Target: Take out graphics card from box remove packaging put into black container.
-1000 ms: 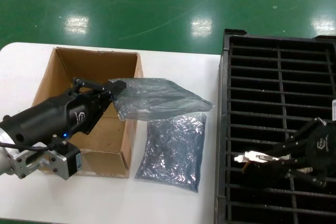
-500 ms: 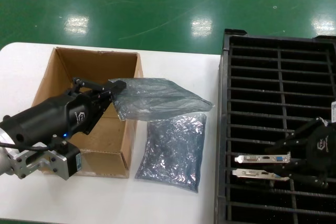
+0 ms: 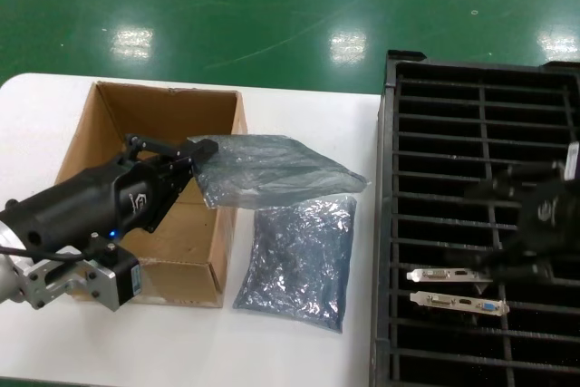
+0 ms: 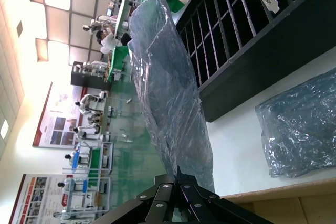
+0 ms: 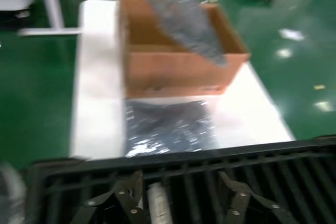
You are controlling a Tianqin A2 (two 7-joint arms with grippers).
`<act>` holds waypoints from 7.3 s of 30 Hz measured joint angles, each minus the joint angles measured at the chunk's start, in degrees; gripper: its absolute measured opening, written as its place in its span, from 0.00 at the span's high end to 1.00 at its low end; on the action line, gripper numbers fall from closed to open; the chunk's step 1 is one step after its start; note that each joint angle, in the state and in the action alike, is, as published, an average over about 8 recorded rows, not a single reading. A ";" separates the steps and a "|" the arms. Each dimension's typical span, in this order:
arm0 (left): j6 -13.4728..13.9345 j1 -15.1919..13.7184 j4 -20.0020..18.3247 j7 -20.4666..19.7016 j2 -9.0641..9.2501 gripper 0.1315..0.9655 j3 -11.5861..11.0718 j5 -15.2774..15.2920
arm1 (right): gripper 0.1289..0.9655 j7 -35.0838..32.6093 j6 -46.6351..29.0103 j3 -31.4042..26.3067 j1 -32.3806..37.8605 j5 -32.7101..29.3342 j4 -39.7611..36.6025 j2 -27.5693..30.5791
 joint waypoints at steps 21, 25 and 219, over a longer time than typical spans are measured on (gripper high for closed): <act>0.02 -0.02 -0.05 -0.21 -0.04 0.99 0.04 0.03 | 0.19 18.64 34.52 23.96 -19.69 -25.65 -1.27 -22.28; 0.29 -0.32 -0.67 -2.99 -0.44 0.99 0.51 0.44 | 0.14 18.84 34.77 24.34 -19.89 -26.02 -1.25 -22.71; -29.43 14.60 7.73 -46.34 27.58 0.00 -4.89 -8.25 | 0.00 -28.58 70.12 22.80 -48.71 20.85 -1.40 -30.26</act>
